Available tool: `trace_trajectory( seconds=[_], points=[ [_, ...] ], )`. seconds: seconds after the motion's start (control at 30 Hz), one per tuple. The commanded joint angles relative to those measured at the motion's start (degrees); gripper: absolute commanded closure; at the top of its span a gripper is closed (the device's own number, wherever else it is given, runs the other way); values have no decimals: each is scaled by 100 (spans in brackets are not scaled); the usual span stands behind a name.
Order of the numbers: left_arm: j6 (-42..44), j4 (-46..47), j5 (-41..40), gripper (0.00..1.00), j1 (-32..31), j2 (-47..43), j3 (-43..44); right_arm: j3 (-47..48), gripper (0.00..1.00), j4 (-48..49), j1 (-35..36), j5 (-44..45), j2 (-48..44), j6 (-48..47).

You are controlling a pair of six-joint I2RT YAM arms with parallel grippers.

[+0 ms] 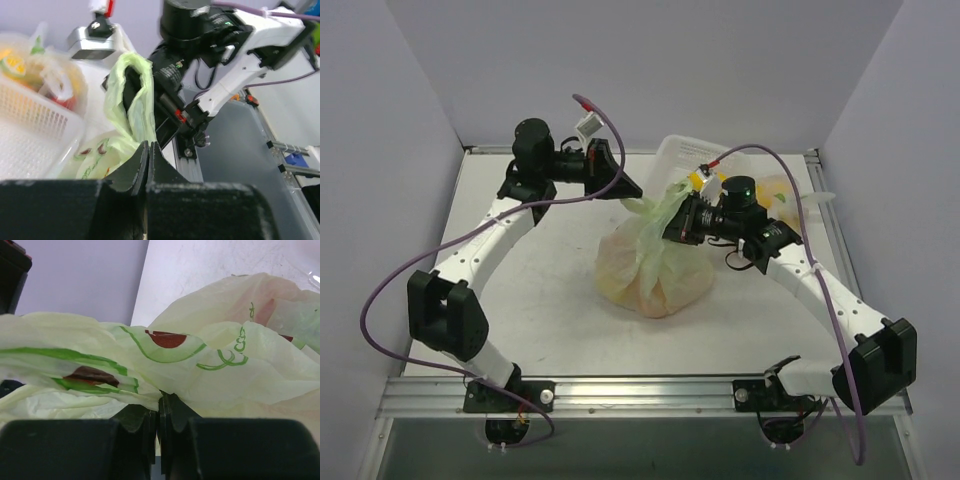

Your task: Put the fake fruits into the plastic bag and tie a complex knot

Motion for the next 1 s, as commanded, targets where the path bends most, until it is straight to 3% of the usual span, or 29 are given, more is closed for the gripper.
trace_trajectory(
  seconds=[0.0,0.07,0.1,0.13,0.2,0.4,0.47,0.6,0.73,0.83,0.93,0.97],
  points=[
    [2047,-2890,-759,100,-10,39,867,-268,100,355,-43,441,-215,1012],
    [3428,-4716,-1753,100,-430,100,1255,-874,100,679,-43,442,-188,1424],
    [3895,-5462,-2707,100,-580,74,1248,-1067,100,854,0,494,-197,1496],
    [3891,-5574,-2829,100,-686,48,1091,-1348,100,969,27,547,-197,1523],
    [3516,-5288,-2831,100,-722,-214,188,-1517,100,962,141,766,-241,1313],
    [2636,-3927,-3840,100,-968,-1566,-2009,-1641,100,585,246,1356,-214,305],
    [2276,-3460,-4226,100,-1099,-1893,-2284,-1693,100,557,317,1409,-214,74],
    [1957,-3369,-4782,100,-1311,-2194,-2487,-1834,100,812,414,1365,-232,-391],
    [2150,-3387,-4676,76,-1293,-2185,-2505,-1825,100,865,440,1224,-276,-744],
    [2920,-3333,-4694,55,-1214,-2290,-2392,-1843,100,988,431,1058,-355,-850],
    [3851,-3736,-4352,46,-1021,-2221,-2024,-1852,100,1084,431,899,-390,-955],
    [4038,-3852,-4160,35,-960,-2159,-1943,-1852,100,1093,431,873,-399,-990]
  ],
)
